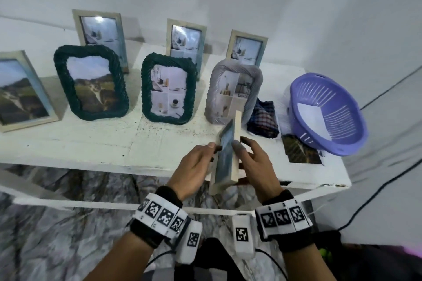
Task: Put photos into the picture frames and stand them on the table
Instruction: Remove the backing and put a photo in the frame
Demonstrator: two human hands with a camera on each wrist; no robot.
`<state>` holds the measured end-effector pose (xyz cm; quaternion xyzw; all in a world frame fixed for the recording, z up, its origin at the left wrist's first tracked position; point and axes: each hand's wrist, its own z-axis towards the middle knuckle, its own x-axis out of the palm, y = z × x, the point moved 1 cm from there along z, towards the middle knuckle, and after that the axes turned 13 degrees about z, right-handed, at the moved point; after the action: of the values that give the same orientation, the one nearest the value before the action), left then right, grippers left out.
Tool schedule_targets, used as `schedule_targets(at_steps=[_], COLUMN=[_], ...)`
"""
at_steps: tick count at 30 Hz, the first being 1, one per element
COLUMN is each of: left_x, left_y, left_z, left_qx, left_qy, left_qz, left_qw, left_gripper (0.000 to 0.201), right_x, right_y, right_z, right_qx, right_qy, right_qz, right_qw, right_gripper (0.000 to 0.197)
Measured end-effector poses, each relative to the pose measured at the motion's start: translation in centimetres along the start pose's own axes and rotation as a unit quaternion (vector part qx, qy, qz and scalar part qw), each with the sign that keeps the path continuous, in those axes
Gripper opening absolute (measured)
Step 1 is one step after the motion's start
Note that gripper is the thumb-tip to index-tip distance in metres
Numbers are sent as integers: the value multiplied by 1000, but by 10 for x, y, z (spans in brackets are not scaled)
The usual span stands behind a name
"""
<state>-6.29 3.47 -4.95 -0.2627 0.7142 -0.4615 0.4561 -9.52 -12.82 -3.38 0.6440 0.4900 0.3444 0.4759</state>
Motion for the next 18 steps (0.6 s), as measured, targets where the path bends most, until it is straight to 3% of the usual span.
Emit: schedule_targets(at_steps=[3, 7, 13, 16, 18], left_x=[8, 14, 18, 19, 16], left_y=[11, 29, 24, 30, 35], left_z=[15, 31, 42, 47, 50], left_qx=[-8, -59, -107, -103, -96], left_qy=[-36, -48, -49, -98, -126], left_qz=[58, 34, -107, -121, -107], left_qw=[998, 996, 987, 982, 982], left_gripper=[33, 34, 53, 42, 39], right_x=[-19, -42, -32, -31, -42], right_y=[5, -14, -38, -34, -25], right_z=[1, 8, 9, 16, 31], right_qx=[-19, -18, 84, 81, -1], right_qy=[-35, -85, -25, -8, -37], right_qz=[26, 33, 251, 132, -26], right_qw=[999, 996, 964, 988, 999], right_gripper=[30, 27, 30, 29, 27])
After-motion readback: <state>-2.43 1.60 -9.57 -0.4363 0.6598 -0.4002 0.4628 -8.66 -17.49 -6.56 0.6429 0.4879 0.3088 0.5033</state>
